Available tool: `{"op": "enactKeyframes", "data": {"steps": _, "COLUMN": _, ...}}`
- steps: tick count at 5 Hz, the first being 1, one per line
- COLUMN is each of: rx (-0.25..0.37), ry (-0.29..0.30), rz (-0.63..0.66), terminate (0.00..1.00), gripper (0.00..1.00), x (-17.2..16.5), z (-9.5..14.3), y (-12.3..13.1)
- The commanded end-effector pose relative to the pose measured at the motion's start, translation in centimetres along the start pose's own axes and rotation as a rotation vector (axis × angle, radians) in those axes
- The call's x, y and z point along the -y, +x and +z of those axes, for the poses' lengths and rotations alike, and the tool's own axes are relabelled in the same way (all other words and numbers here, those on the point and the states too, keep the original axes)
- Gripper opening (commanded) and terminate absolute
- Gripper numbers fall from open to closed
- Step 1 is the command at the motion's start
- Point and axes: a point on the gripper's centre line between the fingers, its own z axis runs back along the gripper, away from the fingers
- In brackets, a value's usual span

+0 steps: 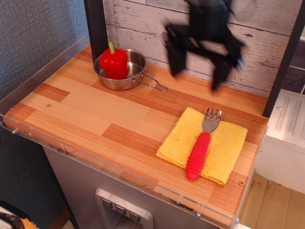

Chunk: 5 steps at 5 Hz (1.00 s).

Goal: Put the fork on the towel

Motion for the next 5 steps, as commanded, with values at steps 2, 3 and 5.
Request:
{"op": "enactKeyframes", "data": {"steps": 2, "rx": -0.049, "ry": 0.002, "rz": 0.053, "terminate": 0.00, "gripper": 1.00, "x": -5.5, "z": 2.3, "y": -2.8}}
{"op": "enactKeyframes", "data": {"steps": 3, "rx": -0.058, "ry": 0.028, "rz": 0.059, "terminate": 0.00, "gripper": 1.00, "x": -5.9, "z": 1.5, "y": -3.0}}
{"op": "enactKeyframes", "data": {"steps": 5, "rx": -0.259, "ry": 0.075, "rz": 0.008, "terminate": 1.00, "gripper": 1.00, "x": -7.0, "z": 1.9, "y": -3.1}}
